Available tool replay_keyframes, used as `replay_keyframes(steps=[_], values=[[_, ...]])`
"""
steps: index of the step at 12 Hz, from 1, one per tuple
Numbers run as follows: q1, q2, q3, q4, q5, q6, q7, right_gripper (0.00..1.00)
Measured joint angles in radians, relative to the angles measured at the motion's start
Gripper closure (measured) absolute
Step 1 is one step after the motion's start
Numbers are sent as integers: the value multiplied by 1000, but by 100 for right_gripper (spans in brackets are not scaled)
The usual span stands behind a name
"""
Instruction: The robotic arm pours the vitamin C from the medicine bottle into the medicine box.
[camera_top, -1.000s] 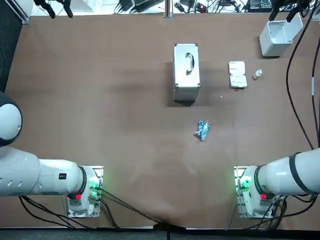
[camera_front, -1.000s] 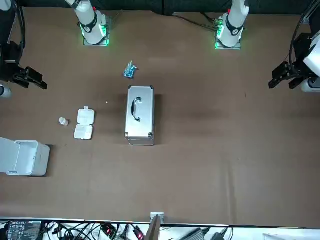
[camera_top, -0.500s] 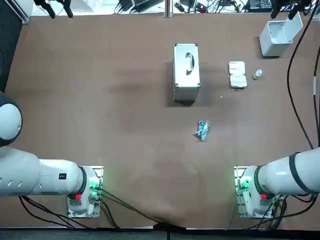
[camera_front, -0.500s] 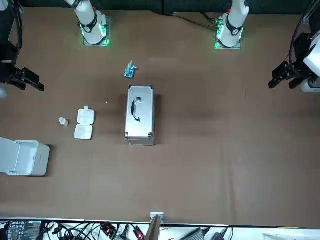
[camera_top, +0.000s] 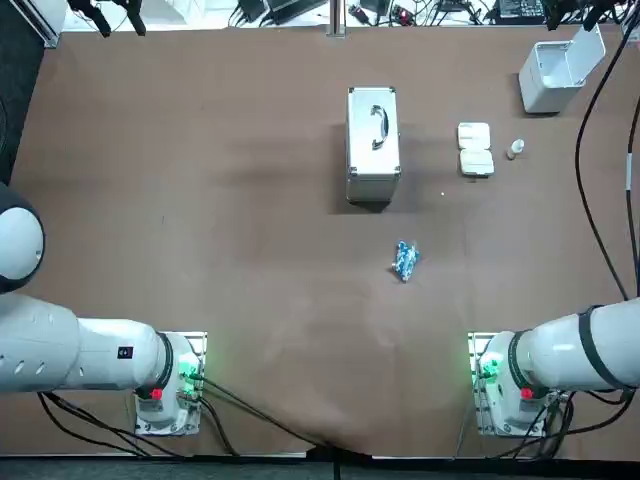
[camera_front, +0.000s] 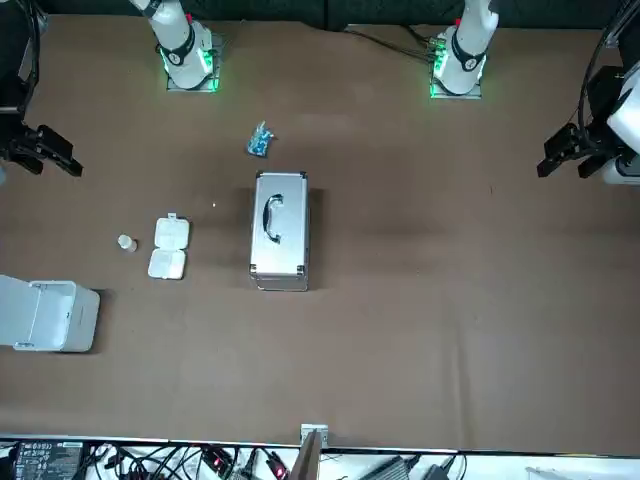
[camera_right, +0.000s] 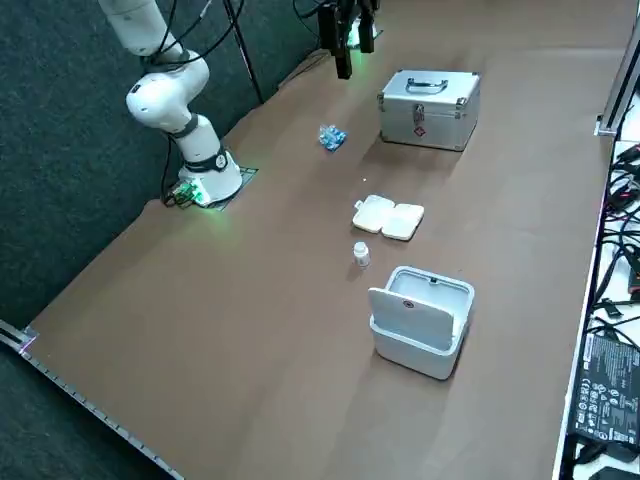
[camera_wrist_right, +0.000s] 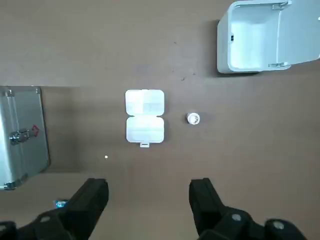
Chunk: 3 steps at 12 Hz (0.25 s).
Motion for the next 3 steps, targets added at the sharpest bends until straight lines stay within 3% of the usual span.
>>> replay_keyframes(steps=[3], values=[[1, 1, 0, 0, -7, 1, 0, 0]])
